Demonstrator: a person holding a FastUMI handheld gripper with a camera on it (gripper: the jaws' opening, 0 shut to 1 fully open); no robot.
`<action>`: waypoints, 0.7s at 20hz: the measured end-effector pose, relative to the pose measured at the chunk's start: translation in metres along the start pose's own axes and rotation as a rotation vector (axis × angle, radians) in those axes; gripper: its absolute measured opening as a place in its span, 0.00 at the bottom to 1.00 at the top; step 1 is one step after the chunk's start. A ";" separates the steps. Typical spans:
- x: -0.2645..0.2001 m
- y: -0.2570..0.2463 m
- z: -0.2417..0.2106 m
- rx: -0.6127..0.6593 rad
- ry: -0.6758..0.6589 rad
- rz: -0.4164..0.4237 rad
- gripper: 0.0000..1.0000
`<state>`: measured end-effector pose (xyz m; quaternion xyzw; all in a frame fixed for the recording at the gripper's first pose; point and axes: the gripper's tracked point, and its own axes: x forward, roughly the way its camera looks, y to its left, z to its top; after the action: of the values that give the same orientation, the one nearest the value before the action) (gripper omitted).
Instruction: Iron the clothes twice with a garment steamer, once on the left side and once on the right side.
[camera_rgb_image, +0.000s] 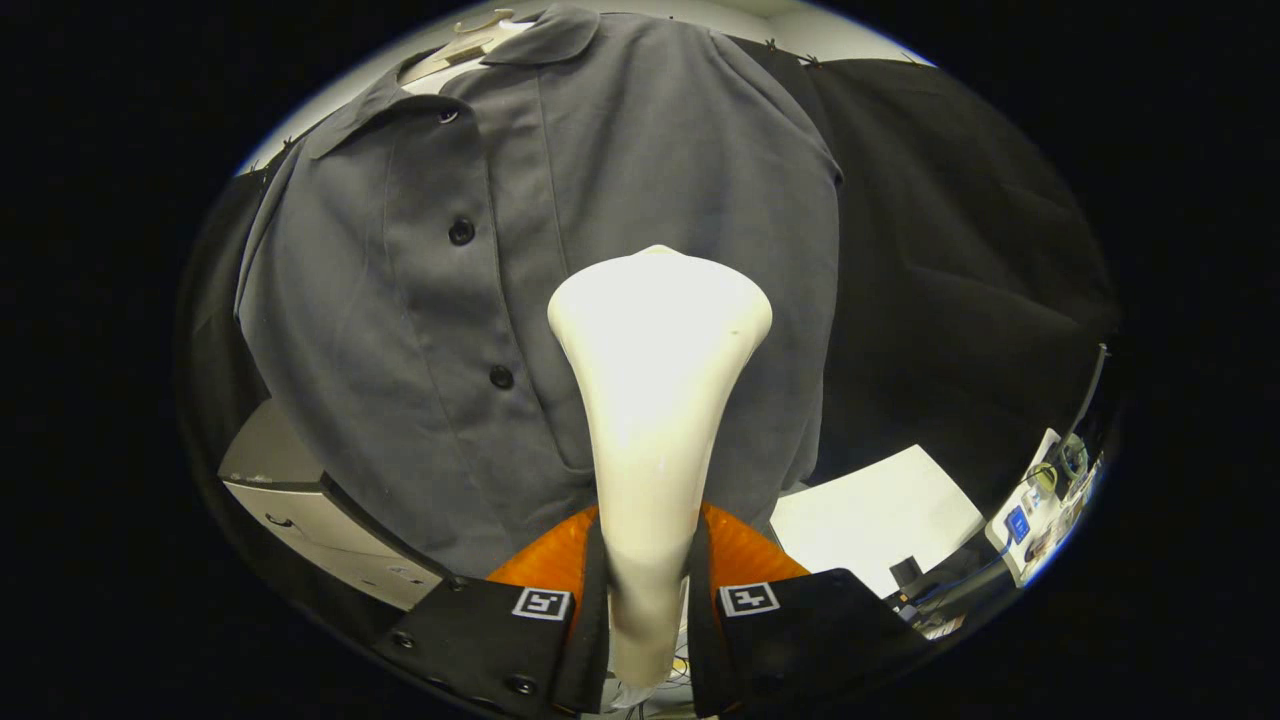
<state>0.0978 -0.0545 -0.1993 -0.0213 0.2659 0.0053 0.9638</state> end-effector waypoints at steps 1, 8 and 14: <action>0.003 -0.003 -0.008 0.004 0.013 0.000 0.40; 0.023 -0.027 -0.056 0.022 0.091 -0.034 0.40; 0.033 -0.039 -0.085 0.033 0.137 -0.046 0.41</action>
<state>0.0828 -0.0970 -0.2878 -0.0120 0.3307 -0.0226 0.9434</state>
